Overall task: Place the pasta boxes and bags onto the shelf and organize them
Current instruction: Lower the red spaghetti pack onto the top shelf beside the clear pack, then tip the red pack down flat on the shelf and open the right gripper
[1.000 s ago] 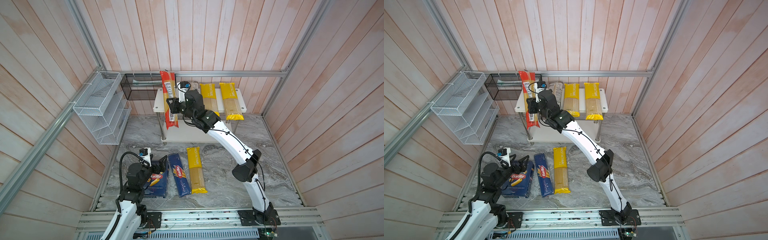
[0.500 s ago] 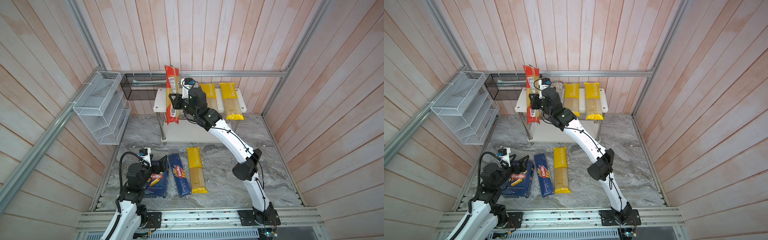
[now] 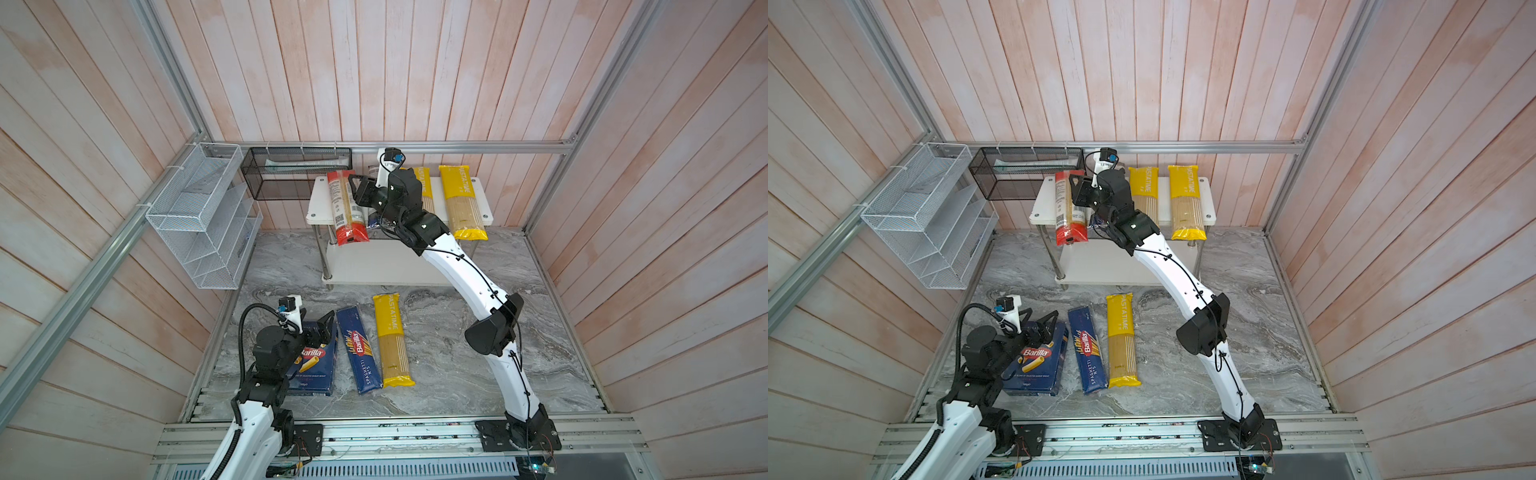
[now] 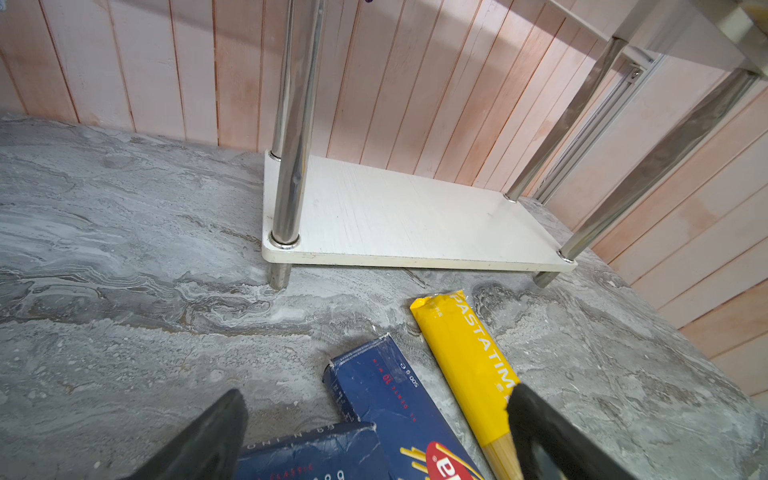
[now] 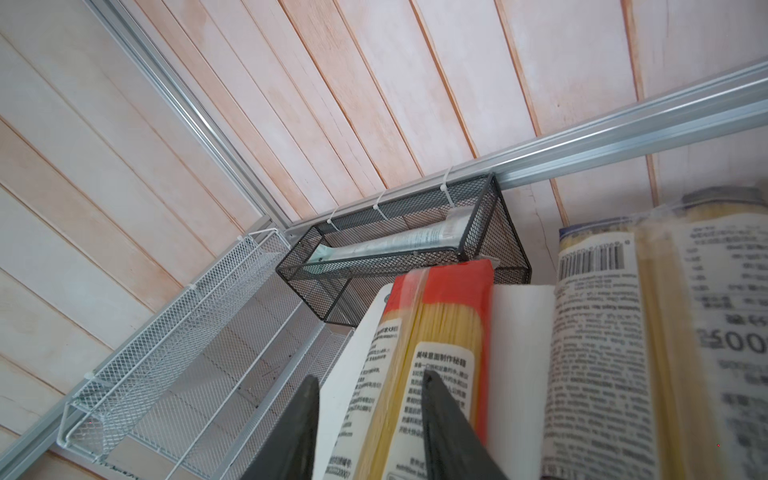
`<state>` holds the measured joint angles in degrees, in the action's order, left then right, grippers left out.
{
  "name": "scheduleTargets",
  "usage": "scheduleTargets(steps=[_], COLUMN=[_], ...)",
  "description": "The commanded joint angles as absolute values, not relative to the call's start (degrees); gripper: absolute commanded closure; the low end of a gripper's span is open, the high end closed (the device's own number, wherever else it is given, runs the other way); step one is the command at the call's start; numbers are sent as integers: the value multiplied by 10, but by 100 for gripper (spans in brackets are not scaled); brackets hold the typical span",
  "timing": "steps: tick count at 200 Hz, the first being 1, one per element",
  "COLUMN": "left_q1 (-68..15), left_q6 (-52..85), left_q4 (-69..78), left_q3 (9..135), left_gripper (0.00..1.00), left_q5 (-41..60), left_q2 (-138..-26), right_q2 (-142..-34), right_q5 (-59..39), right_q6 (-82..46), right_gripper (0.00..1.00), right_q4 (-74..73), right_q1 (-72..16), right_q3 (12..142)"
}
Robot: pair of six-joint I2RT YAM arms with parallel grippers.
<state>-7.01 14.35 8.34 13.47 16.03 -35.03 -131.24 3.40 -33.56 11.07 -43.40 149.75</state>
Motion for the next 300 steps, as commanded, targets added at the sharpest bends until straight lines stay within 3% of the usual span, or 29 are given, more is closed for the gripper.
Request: scheduleTargets(steps=[1,83,132,160,212,300], left_q1=[-68,-67,-68,-68,-68,-68], left_q6=[134,134,134,134,135,136], left_q4=[90,90,89,88,88,91], left_q3=[132,130,129,129,127,131], left_gripper=[0,0,0,0,0,0], left_q5=[167,167,167,168,167,164], left_q2=[-345,-339,-337,-335,-333,-343], right_q2=[-1309,-1204,-1078,-1031,-1024,-1052], right_q5=[43,-21,-4,-25,5,70], right_q6=[-343,-214,-168,-198,-203,-200], right_gripper=[59,59,59,60,63,64], right_q4=[79,243,289,233,238,253], right_q1=[-433,-470,-526,-537,-595,-595], right_q3=[1514,1475,1299,1172,1126,1151])
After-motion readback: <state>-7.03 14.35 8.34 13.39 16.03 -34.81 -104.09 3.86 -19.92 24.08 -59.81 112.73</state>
